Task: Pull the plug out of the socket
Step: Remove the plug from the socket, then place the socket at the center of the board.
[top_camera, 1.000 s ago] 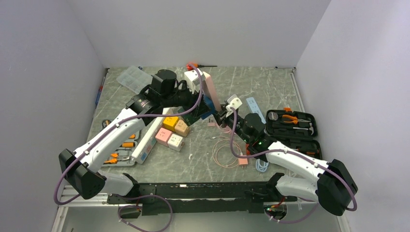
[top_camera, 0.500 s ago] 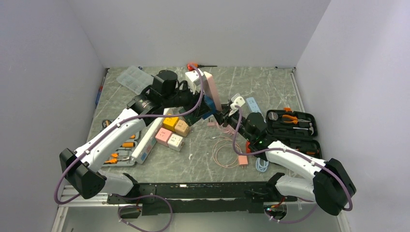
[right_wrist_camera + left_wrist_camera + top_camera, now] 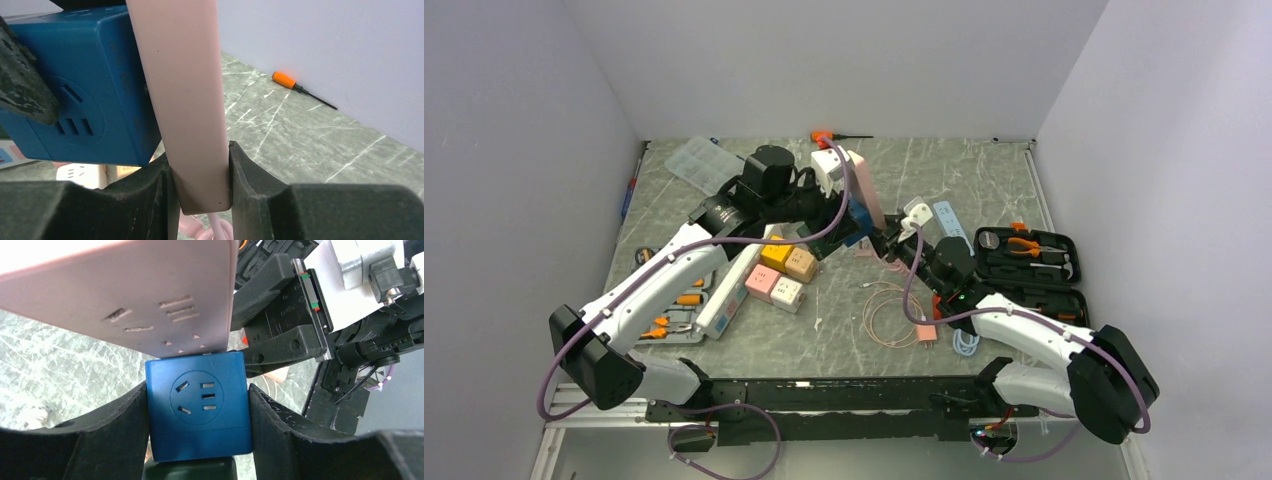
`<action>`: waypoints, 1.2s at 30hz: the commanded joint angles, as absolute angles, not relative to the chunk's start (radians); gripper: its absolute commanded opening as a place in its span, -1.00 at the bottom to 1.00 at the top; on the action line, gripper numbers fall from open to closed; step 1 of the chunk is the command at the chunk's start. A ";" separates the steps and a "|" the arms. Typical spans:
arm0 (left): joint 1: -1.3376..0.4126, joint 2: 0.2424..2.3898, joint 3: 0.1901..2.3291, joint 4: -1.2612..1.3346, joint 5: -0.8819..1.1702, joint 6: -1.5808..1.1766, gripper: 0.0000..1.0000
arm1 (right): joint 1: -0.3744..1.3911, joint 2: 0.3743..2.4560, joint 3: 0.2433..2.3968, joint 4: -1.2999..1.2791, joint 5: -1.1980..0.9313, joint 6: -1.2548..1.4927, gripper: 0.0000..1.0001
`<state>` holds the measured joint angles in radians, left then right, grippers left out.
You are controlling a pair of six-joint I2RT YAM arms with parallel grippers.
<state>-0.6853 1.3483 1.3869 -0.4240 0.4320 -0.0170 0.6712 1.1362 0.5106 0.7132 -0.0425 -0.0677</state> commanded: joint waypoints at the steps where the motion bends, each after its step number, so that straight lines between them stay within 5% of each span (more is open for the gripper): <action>1: -0.687 1.213 1.467 -0.586 0.611 0.061 -1.00 | 0.530 1.159 0.432 0.584 0.590 -0.084 -1.00; 19: -0.668 1.246 1.508 -0.554 0.599 0.060 -1.00 | 0.581 1.144 0.489 0.416 0.427 0.057 -1.00; 34: -0.669 1.282 1.476 -0.504 0.501 0.096 -1.00 | 0.461 1.719 1.072 -0.092 0.328 0.209 -1.00; 36: -0.669 1.282 1.469 -0.498 0.493 0.090 -1.00 | 0.438 1.768 1.115 -0.142 0.285 0.219 -0.75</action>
